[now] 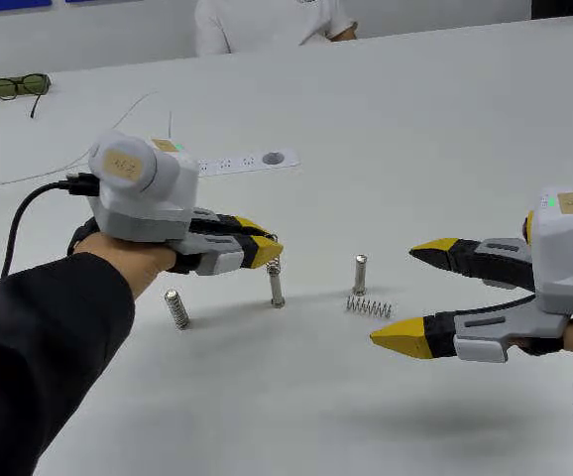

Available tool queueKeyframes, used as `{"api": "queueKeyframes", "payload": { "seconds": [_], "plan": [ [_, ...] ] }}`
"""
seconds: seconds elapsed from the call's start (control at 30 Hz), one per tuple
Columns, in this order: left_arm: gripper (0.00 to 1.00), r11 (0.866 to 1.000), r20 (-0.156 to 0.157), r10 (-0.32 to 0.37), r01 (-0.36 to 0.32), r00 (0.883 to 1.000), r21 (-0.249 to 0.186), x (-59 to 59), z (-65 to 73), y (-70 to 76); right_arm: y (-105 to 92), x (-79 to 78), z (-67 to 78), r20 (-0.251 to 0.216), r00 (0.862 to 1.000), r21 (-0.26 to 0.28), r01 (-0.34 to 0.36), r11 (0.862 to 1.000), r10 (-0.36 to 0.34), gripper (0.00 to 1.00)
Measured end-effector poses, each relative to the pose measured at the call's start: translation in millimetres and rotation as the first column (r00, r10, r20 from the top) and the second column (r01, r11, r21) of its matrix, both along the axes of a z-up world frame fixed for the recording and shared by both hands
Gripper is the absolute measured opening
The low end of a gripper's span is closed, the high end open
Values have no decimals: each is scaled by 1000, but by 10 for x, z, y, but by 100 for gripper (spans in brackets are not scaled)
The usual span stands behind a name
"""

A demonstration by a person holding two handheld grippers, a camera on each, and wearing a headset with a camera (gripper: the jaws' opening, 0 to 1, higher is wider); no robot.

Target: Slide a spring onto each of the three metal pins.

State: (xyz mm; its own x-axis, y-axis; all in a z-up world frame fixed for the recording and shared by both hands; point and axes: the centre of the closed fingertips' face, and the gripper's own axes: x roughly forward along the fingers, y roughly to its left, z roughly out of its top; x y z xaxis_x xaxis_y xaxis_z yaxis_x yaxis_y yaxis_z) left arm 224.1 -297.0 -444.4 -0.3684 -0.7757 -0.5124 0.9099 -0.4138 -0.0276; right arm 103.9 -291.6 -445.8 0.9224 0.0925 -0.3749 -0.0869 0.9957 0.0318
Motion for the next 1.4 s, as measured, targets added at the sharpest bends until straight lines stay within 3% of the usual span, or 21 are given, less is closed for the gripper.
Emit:
{"api": "queueKeyframes", "payload": {
  "seconds": [1.4],
  "plan": [
    [10, 998, 10, 45, -45, 999, 51, 19, -470, -1, 12, -10, -75, -19, 1000, 12, -9, 1000, 9, 71]
  ]
}}
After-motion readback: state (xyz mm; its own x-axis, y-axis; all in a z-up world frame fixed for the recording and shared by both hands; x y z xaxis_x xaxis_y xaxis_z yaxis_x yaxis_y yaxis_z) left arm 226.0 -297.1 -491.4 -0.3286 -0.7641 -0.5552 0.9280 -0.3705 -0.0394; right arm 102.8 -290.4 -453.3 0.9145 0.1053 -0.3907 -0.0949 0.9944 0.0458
